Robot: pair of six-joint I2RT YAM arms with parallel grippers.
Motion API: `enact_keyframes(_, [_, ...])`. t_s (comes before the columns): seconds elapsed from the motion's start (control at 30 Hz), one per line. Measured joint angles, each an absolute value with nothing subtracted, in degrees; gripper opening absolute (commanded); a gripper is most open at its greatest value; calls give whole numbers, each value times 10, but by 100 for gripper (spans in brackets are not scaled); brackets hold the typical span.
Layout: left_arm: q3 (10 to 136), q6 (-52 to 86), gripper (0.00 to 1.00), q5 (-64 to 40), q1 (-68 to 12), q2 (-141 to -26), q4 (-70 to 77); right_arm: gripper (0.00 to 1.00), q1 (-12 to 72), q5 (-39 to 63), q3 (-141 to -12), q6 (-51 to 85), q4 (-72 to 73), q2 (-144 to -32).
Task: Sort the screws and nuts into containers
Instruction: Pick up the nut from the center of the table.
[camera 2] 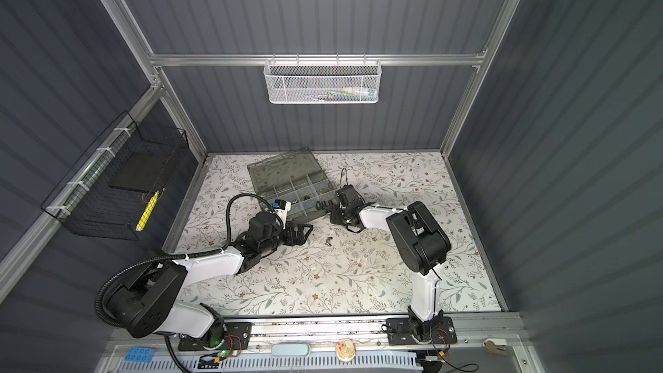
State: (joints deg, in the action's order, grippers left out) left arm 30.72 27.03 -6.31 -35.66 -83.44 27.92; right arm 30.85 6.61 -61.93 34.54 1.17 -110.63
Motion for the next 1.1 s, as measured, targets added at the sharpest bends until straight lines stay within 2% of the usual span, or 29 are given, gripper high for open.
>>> enact_keyframes(0.67, [288, 252, 100, 42, -349, -742, 240, 5, 313, 67, -597, 349, -24, -985])
enact_keyframes(1.1, [279, 257, 100, 52, -321, -726, 231, 1, 320, 69, -631, 353, -34, -1018])
